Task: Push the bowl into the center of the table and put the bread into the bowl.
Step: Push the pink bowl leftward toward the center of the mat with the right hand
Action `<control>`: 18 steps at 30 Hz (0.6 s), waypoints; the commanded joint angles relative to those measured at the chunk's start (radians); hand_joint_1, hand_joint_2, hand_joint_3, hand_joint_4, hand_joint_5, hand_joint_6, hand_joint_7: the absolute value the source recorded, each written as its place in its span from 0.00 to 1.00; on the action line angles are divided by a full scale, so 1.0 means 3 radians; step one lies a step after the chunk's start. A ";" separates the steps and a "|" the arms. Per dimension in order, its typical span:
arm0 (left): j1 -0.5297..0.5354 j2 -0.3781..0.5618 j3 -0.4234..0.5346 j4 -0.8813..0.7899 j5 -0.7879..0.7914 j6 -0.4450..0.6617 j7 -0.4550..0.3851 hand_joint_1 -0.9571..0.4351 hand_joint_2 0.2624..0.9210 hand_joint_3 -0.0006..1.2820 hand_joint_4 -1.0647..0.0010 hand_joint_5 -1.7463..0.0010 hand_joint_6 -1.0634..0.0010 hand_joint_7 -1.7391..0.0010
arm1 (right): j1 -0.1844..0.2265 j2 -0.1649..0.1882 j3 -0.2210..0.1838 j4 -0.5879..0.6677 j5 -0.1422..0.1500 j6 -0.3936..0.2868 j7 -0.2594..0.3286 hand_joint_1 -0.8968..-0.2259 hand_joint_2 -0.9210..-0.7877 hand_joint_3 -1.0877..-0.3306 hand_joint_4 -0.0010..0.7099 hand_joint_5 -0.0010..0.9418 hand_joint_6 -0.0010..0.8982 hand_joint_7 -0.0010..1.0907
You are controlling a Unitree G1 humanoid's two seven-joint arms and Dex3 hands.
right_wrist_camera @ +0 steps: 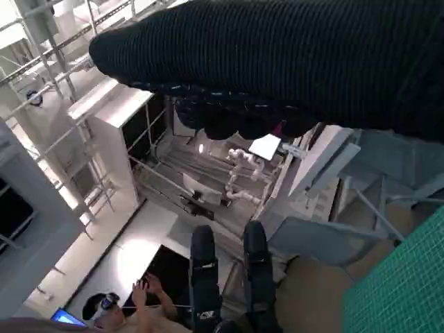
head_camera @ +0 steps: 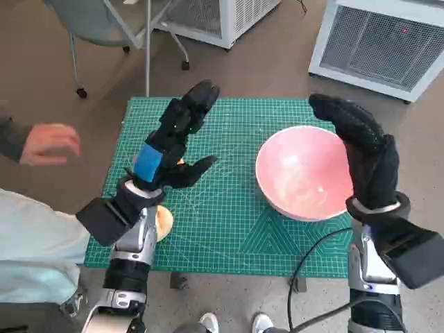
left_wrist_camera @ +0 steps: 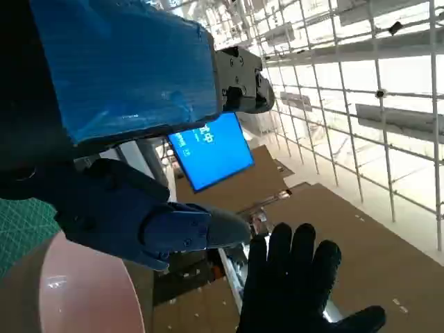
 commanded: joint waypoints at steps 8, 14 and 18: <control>-0.0040 0.0022 0.0005 0.0023 -0.0016 -0.0007 -0.0017 0.26 1.00 0.27 0.82 1.00 0.90 0.82 | 0.0096 -0.0001 -0.0006 0.0008 0.0012 0.0049 -0.0019 0.40 0.00 0.53 0.23 0.00 0.00 0.41; -0.0036 0.0019 0.0005 0.0030 -0.0014 -0.0008 -0.0019 0.26 1.00 0.27 0.82 1.00 0.90 0.82 | 0.0104 -0.0002 -0.0006 -0.0005 0.0006 0.0045 -0.0024 0.40 0.00 0.53 0.23 0.00 0.00 0.41; -0.0036 0.0018 0.0005 0.0033 -0.0013 -0.0009 -0.0019 0.26 1.00 0.27 0.82 1.00 0.90 0.82 | 0.0103 -0.0001 -0.0006 -0.0003 0.0008 0.0046 -0.0024 0.40 0.00 0.53 0.23 0.00 0.00 0.41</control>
